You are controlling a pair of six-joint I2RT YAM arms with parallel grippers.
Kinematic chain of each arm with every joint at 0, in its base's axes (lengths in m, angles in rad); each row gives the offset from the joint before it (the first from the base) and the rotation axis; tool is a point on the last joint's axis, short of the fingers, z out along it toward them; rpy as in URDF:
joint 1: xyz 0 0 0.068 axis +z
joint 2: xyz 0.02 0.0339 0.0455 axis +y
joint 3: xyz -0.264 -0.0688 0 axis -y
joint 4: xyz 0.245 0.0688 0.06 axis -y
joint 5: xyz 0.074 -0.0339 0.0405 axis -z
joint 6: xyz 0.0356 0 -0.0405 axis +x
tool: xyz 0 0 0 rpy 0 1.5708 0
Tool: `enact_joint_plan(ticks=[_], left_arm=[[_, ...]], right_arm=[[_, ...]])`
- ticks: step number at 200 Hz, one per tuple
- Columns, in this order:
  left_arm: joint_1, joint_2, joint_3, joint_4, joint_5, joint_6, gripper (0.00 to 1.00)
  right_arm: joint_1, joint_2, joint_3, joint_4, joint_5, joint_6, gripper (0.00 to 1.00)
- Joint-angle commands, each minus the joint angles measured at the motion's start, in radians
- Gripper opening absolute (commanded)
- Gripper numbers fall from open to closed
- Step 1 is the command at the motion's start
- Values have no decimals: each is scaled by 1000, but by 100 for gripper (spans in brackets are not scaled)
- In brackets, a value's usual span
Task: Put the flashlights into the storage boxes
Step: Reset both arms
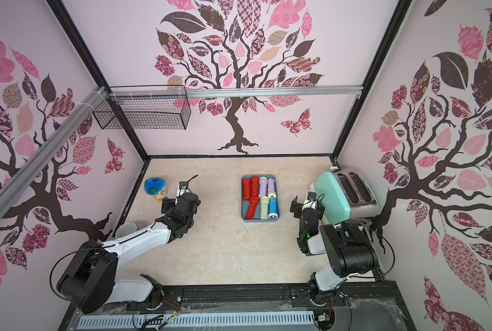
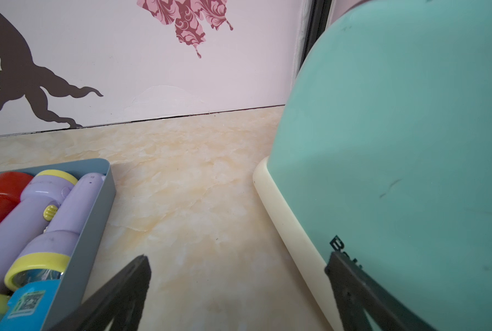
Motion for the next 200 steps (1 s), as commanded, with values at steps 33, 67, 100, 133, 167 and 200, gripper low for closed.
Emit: enact_joint_plan(ticks=[33, 67, 100, 133, 167, 200], left_arm=[[130, -199, -308, 424, 311, 199, 98], [242, -115, -349, 552, 392, 127, 98], [368, -44, -312, 608, 557, 67, 98], [442, 20, -309, 720, 631, 26, 98], [445, 228, -353, 1034, 642, 53, 98], [453, 224, -309, 935, 667, 46, 98]], right_arm=[[-5, -2, 22, -12, -13, 15, 99], [-17, -5, 31, -36, -38, 21, 99], [-30, -3, 41, -58, -67, 26, 99], [-44, -4, 48, -75, -97, 32, 99], [-50, -4, 53, -82, -111, 34, 99], [-53, -4, 53, -82, -126, 32, 100]])
